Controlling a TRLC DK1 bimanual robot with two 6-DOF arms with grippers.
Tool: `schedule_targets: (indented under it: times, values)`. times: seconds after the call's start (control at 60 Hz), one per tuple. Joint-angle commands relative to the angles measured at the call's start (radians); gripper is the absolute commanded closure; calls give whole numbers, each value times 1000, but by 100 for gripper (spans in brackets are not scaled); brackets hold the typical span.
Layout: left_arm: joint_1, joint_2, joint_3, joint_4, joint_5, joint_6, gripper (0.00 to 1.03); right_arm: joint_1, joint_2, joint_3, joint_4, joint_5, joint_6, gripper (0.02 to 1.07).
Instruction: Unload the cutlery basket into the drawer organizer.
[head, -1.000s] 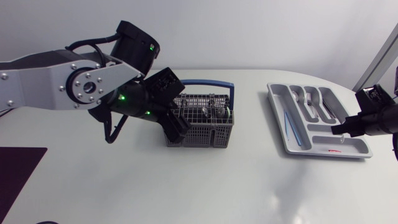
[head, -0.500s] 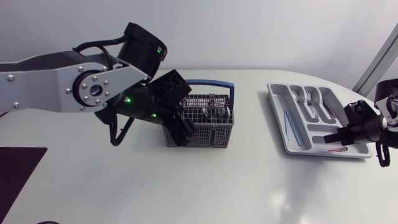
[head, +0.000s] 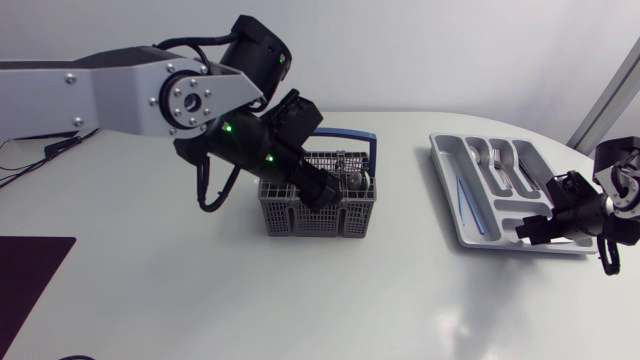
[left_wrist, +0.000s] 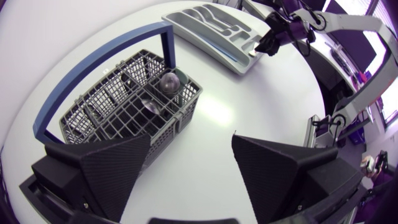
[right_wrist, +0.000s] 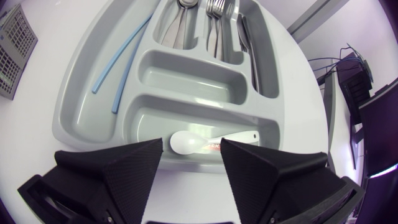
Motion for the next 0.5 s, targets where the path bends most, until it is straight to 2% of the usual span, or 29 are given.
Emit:
schedule_targets:
  times: [0.0, 0.483]
  values:
    - [23, 45, 54, -25, 19, -81, 7, -5, -47, -26, -4, -5, 8, 28]
    - [84, 243, 221, -25, 30, -293, 11, 149, -234, -78, -55, -15, 121, 28]
